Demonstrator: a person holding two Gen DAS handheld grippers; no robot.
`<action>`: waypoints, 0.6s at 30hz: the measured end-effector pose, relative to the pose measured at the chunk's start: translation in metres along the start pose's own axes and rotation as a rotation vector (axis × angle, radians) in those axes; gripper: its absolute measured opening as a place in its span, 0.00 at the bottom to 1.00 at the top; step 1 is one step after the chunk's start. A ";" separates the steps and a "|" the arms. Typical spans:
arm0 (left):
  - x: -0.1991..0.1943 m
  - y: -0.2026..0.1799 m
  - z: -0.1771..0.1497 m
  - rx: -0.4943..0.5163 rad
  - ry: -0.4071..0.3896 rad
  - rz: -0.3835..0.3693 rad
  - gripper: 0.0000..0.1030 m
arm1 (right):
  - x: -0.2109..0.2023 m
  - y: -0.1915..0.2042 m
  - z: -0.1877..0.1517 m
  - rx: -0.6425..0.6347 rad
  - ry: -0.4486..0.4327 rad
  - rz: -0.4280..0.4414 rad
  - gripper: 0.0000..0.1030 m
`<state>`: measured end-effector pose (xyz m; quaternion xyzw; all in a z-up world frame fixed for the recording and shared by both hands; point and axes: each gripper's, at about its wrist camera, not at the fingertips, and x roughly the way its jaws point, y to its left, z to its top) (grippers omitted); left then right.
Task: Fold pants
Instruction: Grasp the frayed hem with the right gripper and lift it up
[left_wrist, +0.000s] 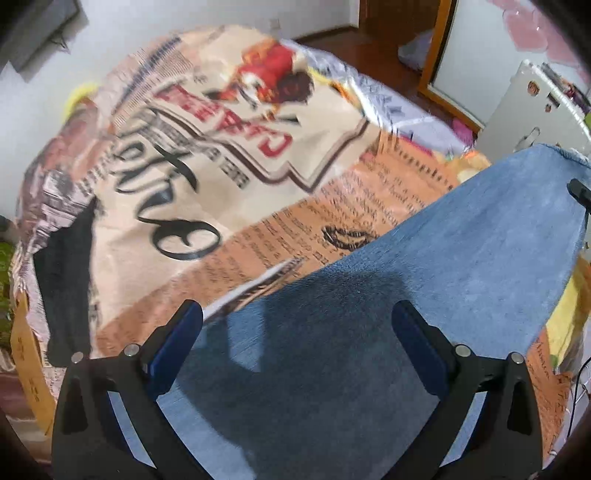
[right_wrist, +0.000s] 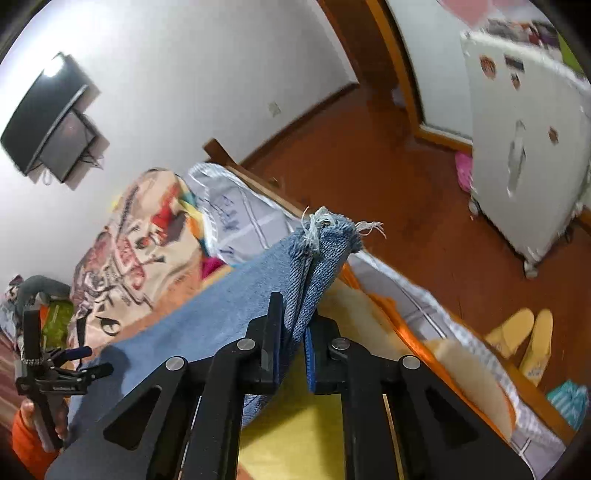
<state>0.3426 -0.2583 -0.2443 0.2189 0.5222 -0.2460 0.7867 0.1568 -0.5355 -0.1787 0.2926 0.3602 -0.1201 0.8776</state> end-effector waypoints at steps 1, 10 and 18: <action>-0.010 0.003 -0.002 -0.007 -0.024 0.006 1.00 | -0.005 0.008 0.002 -0.019 -0.019 0.004 0.08; -0.093 0.039 -0.026 -0.093 -0.228 0.042 1.00 | -0.045 0.084 0.014 -0.161 -0.130 0.150 0.07; -0.141 0.075 -0.060 -0.190 -0.343 0.046 1.00 | -0.048 0.164 0.006 -0.303 -0.119 0.289 0.06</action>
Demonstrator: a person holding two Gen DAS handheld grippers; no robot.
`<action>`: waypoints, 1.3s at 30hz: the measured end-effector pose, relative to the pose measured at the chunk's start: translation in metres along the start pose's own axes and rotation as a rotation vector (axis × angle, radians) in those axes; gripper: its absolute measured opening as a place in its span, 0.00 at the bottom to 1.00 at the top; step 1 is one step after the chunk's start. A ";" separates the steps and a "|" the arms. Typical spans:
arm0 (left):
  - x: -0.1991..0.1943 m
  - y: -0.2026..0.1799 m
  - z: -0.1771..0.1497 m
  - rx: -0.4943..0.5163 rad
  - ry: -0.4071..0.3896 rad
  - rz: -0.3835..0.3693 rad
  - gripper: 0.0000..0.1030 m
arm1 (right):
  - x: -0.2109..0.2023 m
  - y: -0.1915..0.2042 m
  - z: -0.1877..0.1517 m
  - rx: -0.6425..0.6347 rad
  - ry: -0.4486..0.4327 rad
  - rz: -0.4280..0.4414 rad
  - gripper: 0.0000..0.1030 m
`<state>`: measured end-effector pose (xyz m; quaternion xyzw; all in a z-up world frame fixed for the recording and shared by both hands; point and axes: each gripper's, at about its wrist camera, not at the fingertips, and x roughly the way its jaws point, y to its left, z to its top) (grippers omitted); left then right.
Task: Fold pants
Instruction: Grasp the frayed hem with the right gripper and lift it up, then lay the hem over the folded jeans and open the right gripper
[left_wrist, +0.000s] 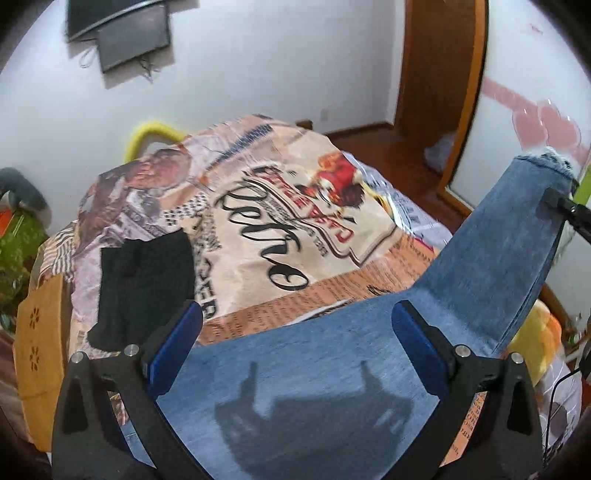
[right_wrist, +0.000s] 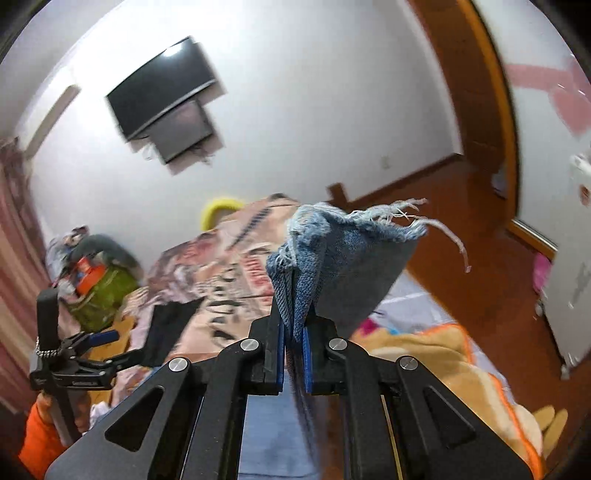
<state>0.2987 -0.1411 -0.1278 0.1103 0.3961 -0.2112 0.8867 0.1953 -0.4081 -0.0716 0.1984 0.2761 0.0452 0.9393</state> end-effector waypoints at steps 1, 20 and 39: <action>-0.007 0.007 -0.003 -0.013 -0.013 0.003 1.00 | 0.004 0.009 -0.001 -0.015 0.007 0.016 0.06; -0.033 0.102 -0.087 -0.242 0.031 0.080 1.00 | 0.120 0.135 -0.099 -0.258 0.483 0.288 0.07; -0.002 0.062 -0.064 -0.192 0.088 0.040 1.00 | 0.099 0.110 -0.088 -0.300 0.540 0.280 0.45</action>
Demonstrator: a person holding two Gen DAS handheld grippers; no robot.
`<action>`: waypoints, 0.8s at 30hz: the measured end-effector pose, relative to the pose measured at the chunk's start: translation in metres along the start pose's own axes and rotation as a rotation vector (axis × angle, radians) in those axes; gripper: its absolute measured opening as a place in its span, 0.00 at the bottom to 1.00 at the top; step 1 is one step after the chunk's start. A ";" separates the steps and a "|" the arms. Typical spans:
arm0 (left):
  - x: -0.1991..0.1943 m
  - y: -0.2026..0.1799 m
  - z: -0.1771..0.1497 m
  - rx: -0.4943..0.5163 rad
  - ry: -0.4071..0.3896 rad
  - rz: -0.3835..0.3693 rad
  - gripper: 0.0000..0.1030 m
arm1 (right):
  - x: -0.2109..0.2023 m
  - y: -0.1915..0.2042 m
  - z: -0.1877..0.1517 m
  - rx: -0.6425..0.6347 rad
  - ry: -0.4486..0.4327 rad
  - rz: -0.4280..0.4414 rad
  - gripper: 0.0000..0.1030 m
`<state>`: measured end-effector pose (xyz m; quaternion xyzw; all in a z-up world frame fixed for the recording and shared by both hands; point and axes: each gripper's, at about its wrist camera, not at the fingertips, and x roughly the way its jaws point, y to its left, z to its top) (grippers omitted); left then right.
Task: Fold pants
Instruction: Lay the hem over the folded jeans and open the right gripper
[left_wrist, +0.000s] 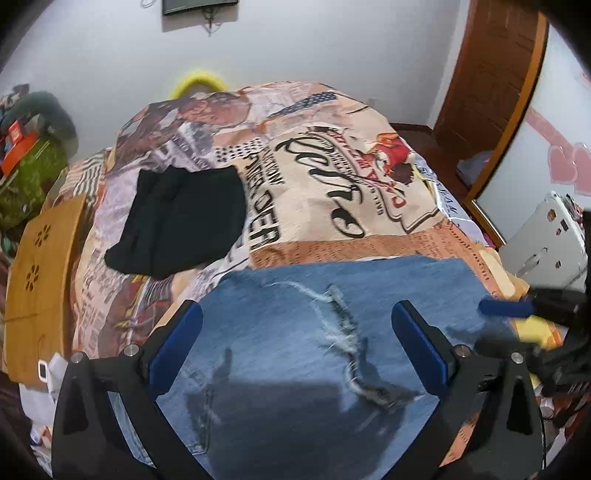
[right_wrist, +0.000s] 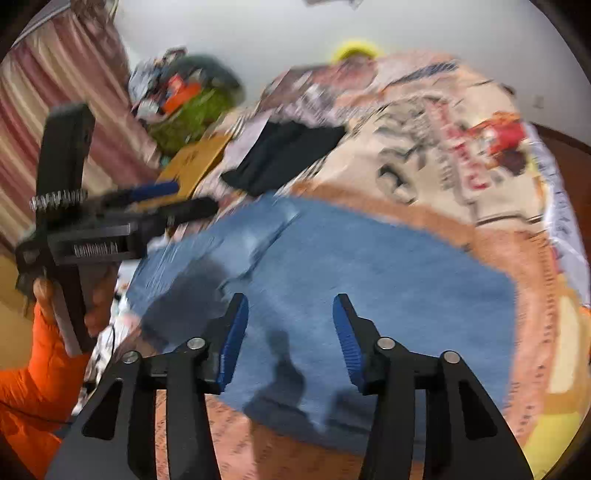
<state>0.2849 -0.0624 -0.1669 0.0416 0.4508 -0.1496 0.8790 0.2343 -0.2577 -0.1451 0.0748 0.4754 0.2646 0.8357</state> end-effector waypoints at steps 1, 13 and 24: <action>0.003 -0.006 0.003 0.011 0.003 -0.005 1.00 | -0.005 -0.007 0.003 0.013 -0.019 -0.012 0.45; 0.061 -0.061 0.021 0.095 0.115 -0.050 1.00 | 0.002 -0.084 0.002 0.166 0.011 -0.118 0.45; 0.107 -0.066 -0.009 0.140 0.252 -0.029 1.00 | 0.027 -0.089 -0.038 0.119 0.098 -0.137 0.63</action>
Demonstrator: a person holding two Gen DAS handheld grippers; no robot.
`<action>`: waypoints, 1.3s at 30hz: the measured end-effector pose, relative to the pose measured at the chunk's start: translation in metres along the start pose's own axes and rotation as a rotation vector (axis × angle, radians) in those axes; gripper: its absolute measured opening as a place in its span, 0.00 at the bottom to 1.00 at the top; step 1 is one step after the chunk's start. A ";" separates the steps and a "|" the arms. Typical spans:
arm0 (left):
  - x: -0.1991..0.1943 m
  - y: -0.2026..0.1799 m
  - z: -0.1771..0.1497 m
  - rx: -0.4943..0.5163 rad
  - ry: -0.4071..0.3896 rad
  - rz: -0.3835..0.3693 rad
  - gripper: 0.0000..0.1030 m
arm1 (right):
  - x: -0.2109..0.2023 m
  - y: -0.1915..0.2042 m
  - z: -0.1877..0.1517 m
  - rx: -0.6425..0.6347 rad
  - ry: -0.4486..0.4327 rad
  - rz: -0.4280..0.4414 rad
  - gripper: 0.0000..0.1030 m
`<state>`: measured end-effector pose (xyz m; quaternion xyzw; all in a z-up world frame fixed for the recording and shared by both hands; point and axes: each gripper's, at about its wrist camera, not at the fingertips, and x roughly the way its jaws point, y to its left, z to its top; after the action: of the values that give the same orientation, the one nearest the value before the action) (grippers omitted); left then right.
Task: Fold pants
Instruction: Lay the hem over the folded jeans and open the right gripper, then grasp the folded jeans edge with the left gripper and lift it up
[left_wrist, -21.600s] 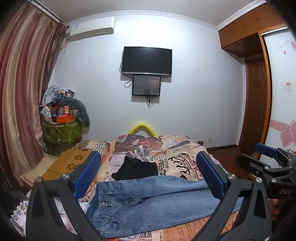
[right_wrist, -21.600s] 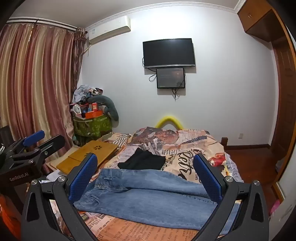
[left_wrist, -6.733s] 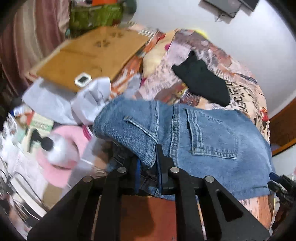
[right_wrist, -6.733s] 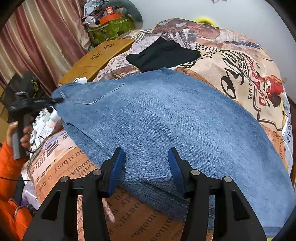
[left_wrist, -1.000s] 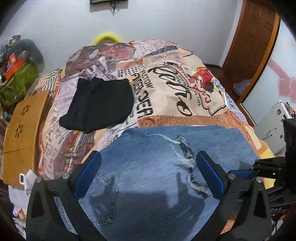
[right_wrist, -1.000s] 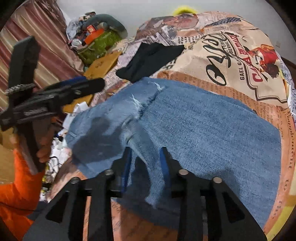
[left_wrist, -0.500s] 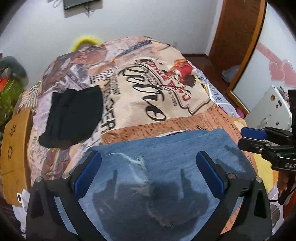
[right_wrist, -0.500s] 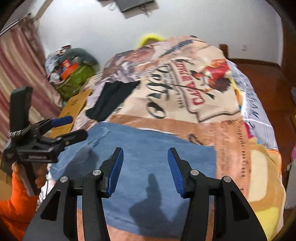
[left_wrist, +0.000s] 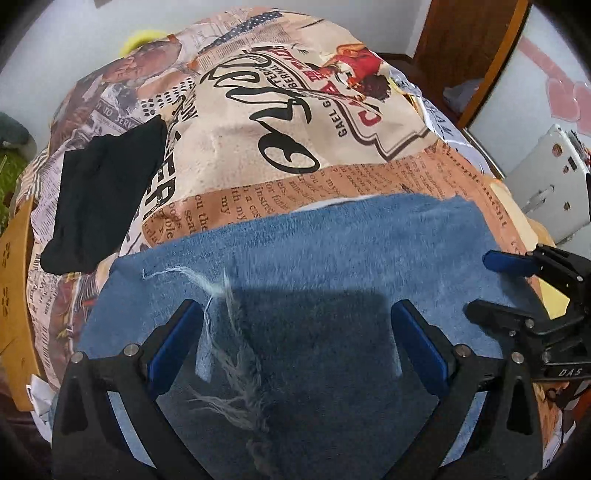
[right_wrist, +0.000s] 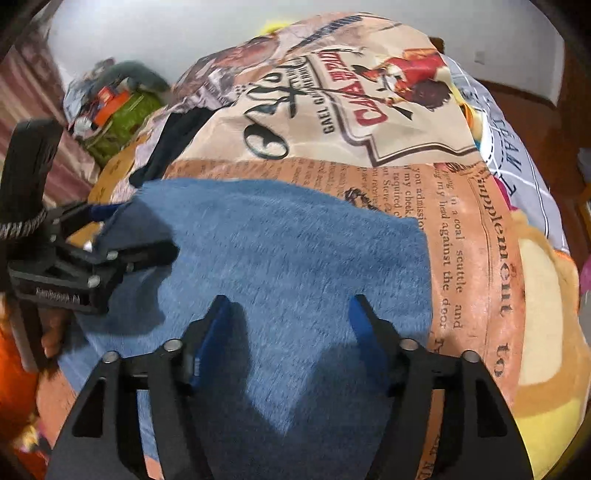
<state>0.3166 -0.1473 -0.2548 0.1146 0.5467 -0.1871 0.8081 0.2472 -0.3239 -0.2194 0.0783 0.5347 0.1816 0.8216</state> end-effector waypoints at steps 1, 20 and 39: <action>-0.002 -0.001 -0.002 0.011 -0.002 0.007 1.00 | -0.002 -0.001 -0.002 0.010 -0.001 0.006 0.64; -0.045 0.017 -0.062 -0.064 -0.065 0.072 1.00 | -0.029 0.004 -0.034 0.075 -0.025 -0.046 0.66; -0.151 0.139 -0.136 -0.405 -0.306 0.268 1.00 | -0.038 0.102 0.023 -0.136 -0.138 0.049 0.66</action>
<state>0.2117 0.0582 -0.1682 -0.0075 0.4246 0.0194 0.9051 0.2327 -0.2429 -0.1445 0.0478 0.4612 0.2314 0.8553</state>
